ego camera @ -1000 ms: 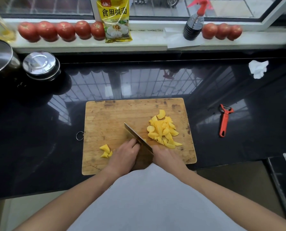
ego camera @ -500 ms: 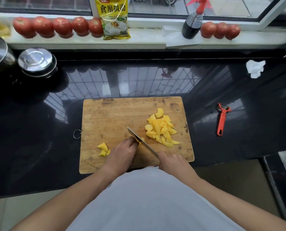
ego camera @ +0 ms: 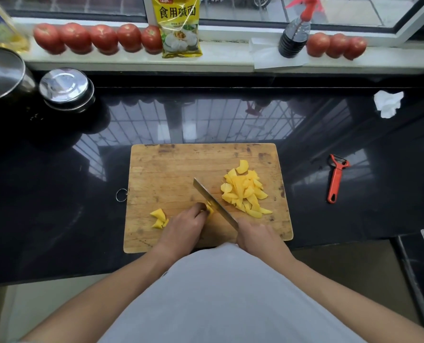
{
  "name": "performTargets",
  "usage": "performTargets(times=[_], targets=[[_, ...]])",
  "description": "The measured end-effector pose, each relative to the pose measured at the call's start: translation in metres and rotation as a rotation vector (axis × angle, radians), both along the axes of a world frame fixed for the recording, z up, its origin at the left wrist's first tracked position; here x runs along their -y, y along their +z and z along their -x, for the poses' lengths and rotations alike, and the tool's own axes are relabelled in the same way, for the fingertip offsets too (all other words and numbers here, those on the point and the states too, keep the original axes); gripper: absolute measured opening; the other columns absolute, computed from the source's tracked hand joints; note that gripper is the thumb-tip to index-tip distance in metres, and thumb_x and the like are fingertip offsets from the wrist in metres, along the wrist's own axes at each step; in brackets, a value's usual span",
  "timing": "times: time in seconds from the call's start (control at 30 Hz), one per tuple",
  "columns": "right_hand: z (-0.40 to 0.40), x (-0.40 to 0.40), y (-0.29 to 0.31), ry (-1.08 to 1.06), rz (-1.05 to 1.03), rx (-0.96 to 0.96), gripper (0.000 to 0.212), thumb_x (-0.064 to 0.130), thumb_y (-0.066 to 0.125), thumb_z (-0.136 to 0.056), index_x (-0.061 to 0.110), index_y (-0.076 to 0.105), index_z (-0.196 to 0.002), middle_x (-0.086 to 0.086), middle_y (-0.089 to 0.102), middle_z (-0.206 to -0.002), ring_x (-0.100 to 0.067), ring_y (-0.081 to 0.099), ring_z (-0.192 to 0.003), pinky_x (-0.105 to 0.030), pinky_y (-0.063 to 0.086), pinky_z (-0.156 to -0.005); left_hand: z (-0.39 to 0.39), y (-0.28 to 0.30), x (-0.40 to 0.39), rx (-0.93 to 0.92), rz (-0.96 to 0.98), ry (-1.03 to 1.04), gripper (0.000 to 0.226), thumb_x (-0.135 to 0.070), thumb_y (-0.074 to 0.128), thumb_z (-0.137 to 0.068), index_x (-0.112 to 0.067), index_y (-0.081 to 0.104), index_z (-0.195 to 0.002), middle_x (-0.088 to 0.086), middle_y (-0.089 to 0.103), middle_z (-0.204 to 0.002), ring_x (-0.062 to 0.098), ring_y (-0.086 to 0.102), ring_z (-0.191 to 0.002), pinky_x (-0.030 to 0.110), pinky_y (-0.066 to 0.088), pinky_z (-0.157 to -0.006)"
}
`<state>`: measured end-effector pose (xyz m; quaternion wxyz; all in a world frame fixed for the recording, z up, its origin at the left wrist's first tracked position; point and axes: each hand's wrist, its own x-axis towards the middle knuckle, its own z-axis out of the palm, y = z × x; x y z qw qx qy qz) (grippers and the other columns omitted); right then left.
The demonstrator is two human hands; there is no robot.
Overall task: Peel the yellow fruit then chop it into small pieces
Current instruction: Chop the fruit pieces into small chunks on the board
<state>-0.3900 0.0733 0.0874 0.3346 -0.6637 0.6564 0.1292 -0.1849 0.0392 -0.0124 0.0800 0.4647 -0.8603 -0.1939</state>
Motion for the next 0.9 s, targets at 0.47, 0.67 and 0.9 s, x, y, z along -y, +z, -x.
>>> performTargets(times=[0.47,0.67,0.9], targets=[[-0.013,0.01,-0.009,0.056,-0.034,-0.03,0.012,0.029,0.043,-0.105,0.018,0.049,-0.107,-0.008,0.066,-0.103,-0.028,0.061,-0.089,-0.037,0.044,-0.07,0.004,0.007,0.002,-0.065,-0.003,0.009,0.026,0.002,0.08,-0.074,-0.011,0.068,-0.093,0.005,0.063,-0.094,0.029,0.063,-0.072,0.038,0.05,-0.047],[-0.01,0.007,-0.005,-0.023,0.01,0.006,0.004,0.019,0.042,-0.102,0.021,0.045,-0.1,-0.007,0.063,-0.094,-0.027,0.057,-0.083,-0.041,0.05,-0.071,0.001,0.002,0.003,-0.049,0.003,0.017,0.032,0.009,0.077,-0.072,-0.005,0.072,-0.1,0.009,0.07,-0.109,0.035,0.068,-0.073,0.04,0.054,-0.049],[0.004,-0.008,0.006,0.08,-0.077,-0.023,0.009,0.023,0.045,-0.102,0.023,0.037,-0.1,-0.005,0.054,-0.092,-0.029,0.057,-0.09,-0.036,0.042,-0.069,0.0,0.002,0.004,-0.013,0.012,-0.004,0.037,0.008,0.073,-0.077,-0.005,0.071,-0.112,0.009,0.068,-0.119,0.037,0.07,-0.081,0.046,0.059,-0.053]])
